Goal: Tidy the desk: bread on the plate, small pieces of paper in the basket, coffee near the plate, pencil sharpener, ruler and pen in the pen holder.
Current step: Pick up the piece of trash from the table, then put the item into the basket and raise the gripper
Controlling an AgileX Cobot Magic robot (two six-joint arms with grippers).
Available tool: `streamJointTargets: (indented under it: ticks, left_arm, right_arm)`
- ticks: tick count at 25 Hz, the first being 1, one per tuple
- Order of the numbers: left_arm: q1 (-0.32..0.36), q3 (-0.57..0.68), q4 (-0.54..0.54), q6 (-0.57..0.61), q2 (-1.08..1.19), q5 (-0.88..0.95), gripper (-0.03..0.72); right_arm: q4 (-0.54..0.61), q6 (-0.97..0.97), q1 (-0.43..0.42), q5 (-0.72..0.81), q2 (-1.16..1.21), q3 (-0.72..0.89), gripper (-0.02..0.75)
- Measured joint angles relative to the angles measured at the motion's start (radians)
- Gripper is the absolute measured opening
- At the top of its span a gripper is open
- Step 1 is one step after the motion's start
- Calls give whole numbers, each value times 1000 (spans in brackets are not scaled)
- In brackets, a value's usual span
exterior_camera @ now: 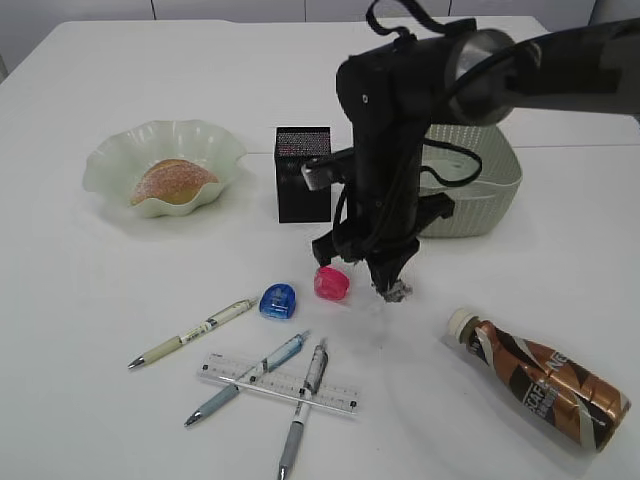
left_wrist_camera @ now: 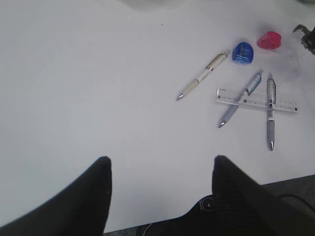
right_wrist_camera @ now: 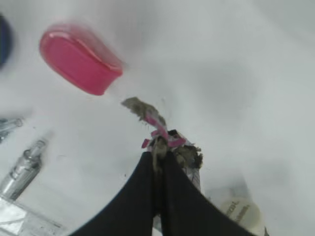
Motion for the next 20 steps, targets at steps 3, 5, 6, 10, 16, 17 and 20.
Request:
streamJointTargets:
  ticks: [3,5,6,10,16,17,20]
  left_arm:
    - [0,0,0,0,0,0,468]
    - [0,0,0,0,0,0,468]
    - [0,0,0,0,0,0,468]
    - [0,0,4,0,0,0,468]
    - [0,0,56,0,0,0,466]
    - [0,0,58,0,0,0,466]
    - [0,0,60,0,0,0,466]
  right_arm:
    - [1,-8,0,4,-43,-25,-12]
    - [1,-14,-5,8,-64,-51,-12]
    - [3,-16,-8,8,-72,-69,-12]
    - [5,-18,-40,12,-81,-160,-12]
    - [5,-18,-123,10,-81,-294,-12]
    - [5,-18,-141,8,-81,-309,-12]
    - [5,-18,-198,-11,-82,-326,-12]
